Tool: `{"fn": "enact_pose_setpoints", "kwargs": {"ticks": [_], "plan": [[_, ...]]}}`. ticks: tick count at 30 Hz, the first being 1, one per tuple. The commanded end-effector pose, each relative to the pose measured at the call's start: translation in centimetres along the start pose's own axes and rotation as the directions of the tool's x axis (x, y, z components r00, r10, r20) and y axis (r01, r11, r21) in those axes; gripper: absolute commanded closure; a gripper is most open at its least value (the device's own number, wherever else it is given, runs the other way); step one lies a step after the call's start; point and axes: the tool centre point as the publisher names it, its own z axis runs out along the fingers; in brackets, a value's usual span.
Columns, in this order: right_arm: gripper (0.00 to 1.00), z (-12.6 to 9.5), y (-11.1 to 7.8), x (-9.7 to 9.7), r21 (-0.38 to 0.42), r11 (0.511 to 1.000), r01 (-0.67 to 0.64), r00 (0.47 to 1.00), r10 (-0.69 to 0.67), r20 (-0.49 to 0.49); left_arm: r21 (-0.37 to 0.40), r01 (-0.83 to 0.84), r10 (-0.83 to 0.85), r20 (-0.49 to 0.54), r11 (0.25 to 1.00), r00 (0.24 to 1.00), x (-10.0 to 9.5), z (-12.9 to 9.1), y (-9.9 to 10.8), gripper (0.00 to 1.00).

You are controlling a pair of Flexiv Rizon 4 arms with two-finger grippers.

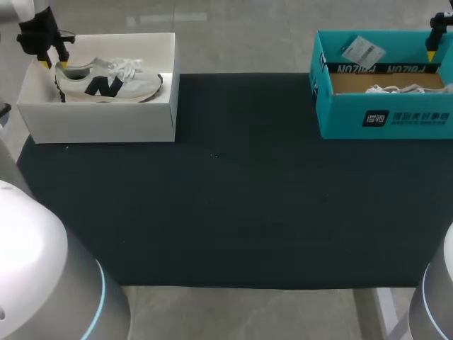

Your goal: Take the shoe out of the shoebox, open the shoe tongue, remove and reinsert the insole, then place the shoe into the shoebox

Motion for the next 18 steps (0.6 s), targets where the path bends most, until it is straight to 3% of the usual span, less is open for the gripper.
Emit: {"fn": "enact_pose_setpoints", "kwargs": {"ticks": [1, 6, 18], "plan": [[0.0, 0.0, 0.0, 0.0, -0.001, 1.0, 0.0, 1.0, 0.0, -0.001, 0.07, -0.008, 0.008, 0.011, 0.998, 1.0, 0.6, 1.2, 1.1, 0.59], [0.0, 0.0, 0.0, 0.0, -0.001, 1.0, 0.0, 1.0, 0.0, -0.001, 0.091, 0.012, -0.017, 0.055, 0.996, 0.998, 0.5, 2.4, 1.4, 0.6], [0.0, 0.0, 0.0, 0.0, -0.001, 1.0, 0.0, 1.0, 0.0, -0.001, 0.125, 0.029, -0.036, 0.055, 0.992, 0.998, 1.0, 4.7, 1.7, 0.62]]}}
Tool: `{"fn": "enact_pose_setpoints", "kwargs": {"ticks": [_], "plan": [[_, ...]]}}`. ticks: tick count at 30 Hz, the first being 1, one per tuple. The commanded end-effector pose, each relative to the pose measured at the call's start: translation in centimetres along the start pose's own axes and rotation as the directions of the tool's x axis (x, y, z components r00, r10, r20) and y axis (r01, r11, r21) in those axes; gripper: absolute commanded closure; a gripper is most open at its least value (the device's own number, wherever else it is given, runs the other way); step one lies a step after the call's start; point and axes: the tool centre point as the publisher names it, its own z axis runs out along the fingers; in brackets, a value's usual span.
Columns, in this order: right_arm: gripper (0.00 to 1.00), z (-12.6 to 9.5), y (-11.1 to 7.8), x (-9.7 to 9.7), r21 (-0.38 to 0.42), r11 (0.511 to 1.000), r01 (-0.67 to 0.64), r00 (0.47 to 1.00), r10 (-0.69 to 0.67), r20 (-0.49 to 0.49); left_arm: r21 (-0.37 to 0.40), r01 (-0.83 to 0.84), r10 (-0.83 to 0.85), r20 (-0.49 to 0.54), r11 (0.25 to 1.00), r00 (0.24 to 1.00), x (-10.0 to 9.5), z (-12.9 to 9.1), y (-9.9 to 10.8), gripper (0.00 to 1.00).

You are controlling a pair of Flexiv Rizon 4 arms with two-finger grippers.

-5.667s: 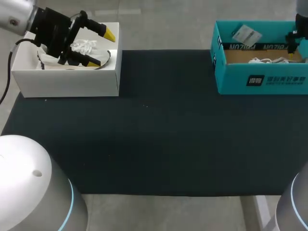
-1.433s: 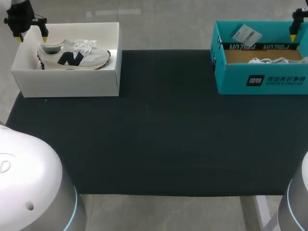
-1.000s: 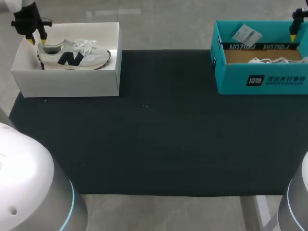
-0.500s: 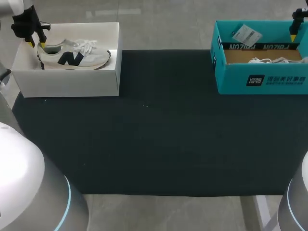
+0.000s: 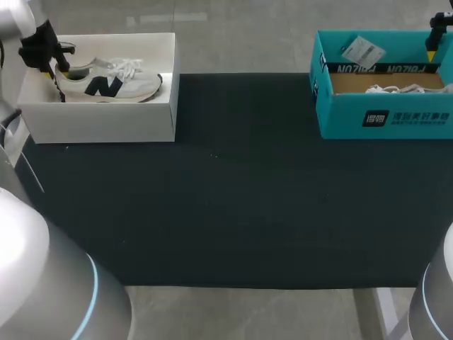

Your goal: Take the shoe out of the shoebox, open the shoe tongue, remove and reinsert the insole, then place the shoe into the shoebox

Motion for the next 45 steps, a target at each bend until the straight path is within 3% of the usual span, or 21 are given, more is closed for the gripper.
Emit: {"fn": "enact_pose_setpoints", "kwargs": {"ticks": [1, 4, 8, 10, 11, 18, 28, 37, 45], "plan": [[0.0, 0.0, 0.0, 0.0, -0.001, 1.0, 0.0, 1.0, 0.0, -0.001, 0.158, -0.004, 0.002, 0.011, 0.987, 1.0, 0.6, 1.0, 1.9, 0.62], [0.0, 0.0, 0.0, 0.0, -0.001, 1.0, 0.0, 1.0, 0.0, -0.001, 0.184, -0.005, 0.003, 0.013, 0.983, 1.0, 0.5, 1.3, 1.6, 0.62], [0.0, 0.0, 0.0, 0.0, -0.001, 1.0, 0.0, 1.0, 0.0, -0.001, 0.221, -0.01, 0.007, 0.015, 0.975, 1.0, 0.6, 1.7, 1.3, 0.7], [0.0, 0.0, 0.0, 0.0, -0.001, 1.0, 0.0, 1.0, 0.0, -0.001, 0.222, -0.013, 0.01, 0.013, 0.975, 1.0, 0.6, 1.7, 1.2, 0.93], [0.0, 0.0, 0.0, 0.0, -0.001, 1.0, 0.0, 1.0, 0.0, -0.001, 0.226, -0.015, 0.012, 0.013, 0.974, 1.0, 0.6, 1.6, 1.1, 1.0], [0.0, 0.0, 0.0, 0.0, -0.001, 1.0, 0.0, 1.0, 0.0, -0.001, 0.256, -0.055, 0.056, 0.004, 0.965, 0.998, 0.9, 0.8, 0.7, 1.0], [0.0, 0.0, 0.0, 0.0, -0.001, 1.0, 0.0, 1.0, 0.0, -0.001, 0.269, -0.025, 0.037, -0.041, 0.963, 0.998, 0.4, -3.3, 0.2, 1.0], [0.0, 0.0, 0.0, 0.0, -0.001, 1.0, 0.0, 1.0, 0.0, -0.001, 0.223, 0.038, -0.032, -0.031, 0.974, 0.999, -0.4, -8.1, -0.2, 1.0], [0.0, 0.0, 0.0, 0.0, -0.001, 1.0, 0.0, 1.0, 0.0, -0.001, 0.175, 0.016, -0.01, -0.037, 0.984, 0.999, -0.5, -14.0, 0.5, 1.0]]}}
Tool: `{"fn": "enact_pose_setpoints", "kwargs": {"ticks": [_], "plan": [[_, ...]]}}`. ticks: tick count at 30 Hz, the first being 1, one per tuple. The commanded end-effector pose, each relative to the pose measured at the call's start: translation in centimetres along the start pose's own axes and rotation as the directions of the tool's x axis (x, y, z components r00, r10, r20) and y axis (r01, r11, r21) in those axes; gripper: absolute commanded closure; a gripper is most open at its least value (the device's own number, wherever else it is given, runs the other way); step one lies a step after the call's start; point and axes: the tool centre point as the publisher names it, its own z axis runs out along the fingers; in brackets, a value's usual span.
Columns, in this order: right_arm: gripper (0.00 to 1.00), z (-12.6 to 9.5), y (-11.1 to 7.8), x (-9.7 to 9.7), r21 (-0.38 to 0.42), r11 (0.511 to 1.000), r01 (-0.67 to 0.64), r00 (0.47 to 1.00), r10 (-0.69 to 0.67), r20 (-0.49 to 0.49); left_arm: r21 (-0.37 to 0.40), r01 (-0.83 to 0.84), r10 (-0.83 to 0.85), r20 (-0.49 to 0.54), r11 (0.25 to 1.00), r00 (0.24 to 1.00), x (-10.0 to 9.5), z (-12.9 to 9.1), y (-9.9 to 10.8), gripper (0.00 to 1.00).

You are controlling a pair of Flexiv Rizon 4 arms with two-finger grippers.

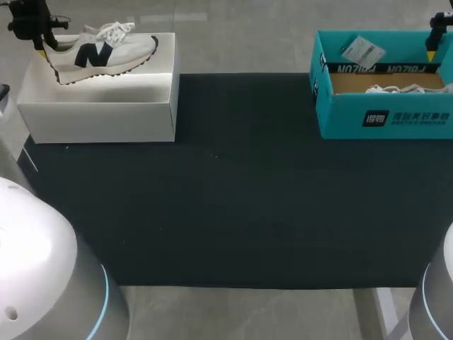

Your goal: Take the shoe out of the shoebox, open the shoe tongue, remove and reinsert the insole, then place the shoe into the shoebox

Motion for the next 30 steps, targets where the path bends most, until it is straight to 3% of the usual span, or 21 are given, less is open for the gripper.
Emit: {"fn": "enact_pose_setpoints", "kwargs": {"ticks": [1, 11, 17, 23, 30], "plan": [[0.0, 0.0, 0.0, 0.0, -0.002, 1.0, 0.0, 1.0, 0.0, -0.001, 0.094, -0.015, 0.017, -0.015, 0.995, 1.0, 0.2, -5.7, 0.2, 1.0], [0.0, 0.0, 0.0, 0.0, -0.002, 1.0, 0.0, 1.0, 0.0, -0.001, 0.035, 0.006, -0.003, -0.085, 0.999, 0.996, 0.0, -13.7, -0.3, 1.0], [0.0, 0.0, 0.0, 0.0, -0.002, 1.0, 0.0, 1.0, 0.0, -0.001, -0.014, 0.028, -0.029, -0.091, 1.0, 0.995, 0.5, -16.9, -1.0, 1.0], [0.0, 0.0, 0.0, 0.0, -0.002, 1.0, 0.0, 1.0, 0.0, -0.001, -0.1, 0.046, -0.06, -0.137, 0.994, 0.989, 1.2, -19.2, -1.6, 1.0], [0.0, 0.0, 0.0, 0.0, -0.002, 1.0, 0.0, 1.0, 0.0, -0.001, -0.1, 0.046, -0.06, -0.137, 0.994, 0.989, 1.2, -19.2, -1.6, 1.0]]}}
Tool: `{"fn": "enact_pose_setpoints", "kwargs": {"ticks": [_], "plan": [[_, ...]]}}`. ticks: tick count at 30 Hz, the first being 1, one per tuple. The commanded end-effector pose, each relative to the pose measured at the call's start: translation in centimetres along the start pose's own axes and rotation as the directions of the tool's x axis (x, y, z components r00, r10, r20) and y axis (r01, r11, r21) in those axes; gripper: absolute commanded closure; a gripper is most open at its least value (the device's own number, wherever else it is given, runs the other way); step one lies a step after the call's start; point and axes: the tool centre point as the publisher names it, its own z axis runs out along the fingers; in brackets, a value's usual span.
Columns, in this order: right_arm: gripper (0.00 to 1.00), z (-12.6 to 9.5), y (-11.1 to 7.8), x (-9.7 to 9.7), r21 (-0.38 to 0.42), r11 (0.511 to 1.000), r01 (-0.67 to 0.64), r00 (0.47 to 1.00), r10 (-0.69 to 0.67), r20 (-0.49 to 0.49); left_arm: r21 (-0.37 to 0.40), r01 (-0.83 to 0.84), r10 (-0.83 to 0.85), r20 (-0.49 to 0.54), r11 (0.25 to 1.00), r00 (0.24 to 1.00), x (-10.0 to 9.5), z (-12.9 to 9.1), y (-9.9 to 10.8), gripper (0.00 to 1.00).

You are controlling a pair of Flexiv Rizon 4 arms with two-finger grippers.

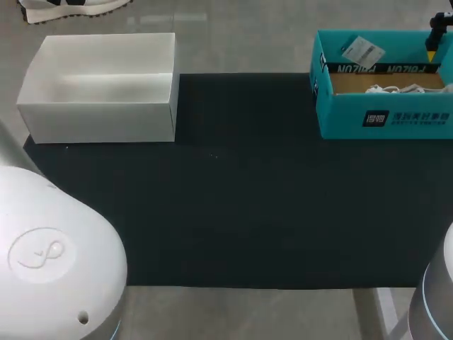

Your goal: Take the shoe out of the shoebox, open the shoe tongue, remove and reinsert the insole, then place the shoe into the shoebox

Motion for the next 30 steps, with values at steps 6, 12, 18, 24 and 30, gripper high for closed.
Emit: {"fn": "enact_pose_setpoints", "kwargs": {"ticks": [6, 12, 18, 24, 30], "plan": [[0.0, 0.0, 0.0, 0.0, -0.001, 1.0, 0.0, 1.0, 0.0, -0.001, -0.058, 0.0, -0.001, -0.005, 0.998, 1.0, -0.2, -0.8, -1.6, 1.0], [0.0, 0.0, 0.0, 0.0, -0.001, 1.0, 0.0, 1.0, 0.0, -0.001, -0.058, 0.0, -0.001, -0.005, 0.998, 1.0, -0.2, -0.8, -1.6, 1.0], [0.0, 0.0, 0.0, 0.0, -0.001, 1.0, 0.0, 1.0, 0.0, -0.001, -0.072, 0.007, -0.012, -0.077, 0.997, 0.997, -3.2, -2.2, -4.7, 1.0], [0.0, 0.0, 0.0, 0.0, -0.001, 1.0, 0.0, 1.0, 0.0, -0.001, -0.101, -0.06, 0.048, -0.124, 0.993, 0.991, -6.6, -4.0, -9.3, 1.0], [0.0, 0.0, 0.0, 0.0, -0.001, 1.0, 0.0, 1.0, 0.0, -0.001, -0.153, -0.076, 0.054, -0.145, 0.985, 0.988, -8.5, -5.6, -13.0, 1.0]]}}
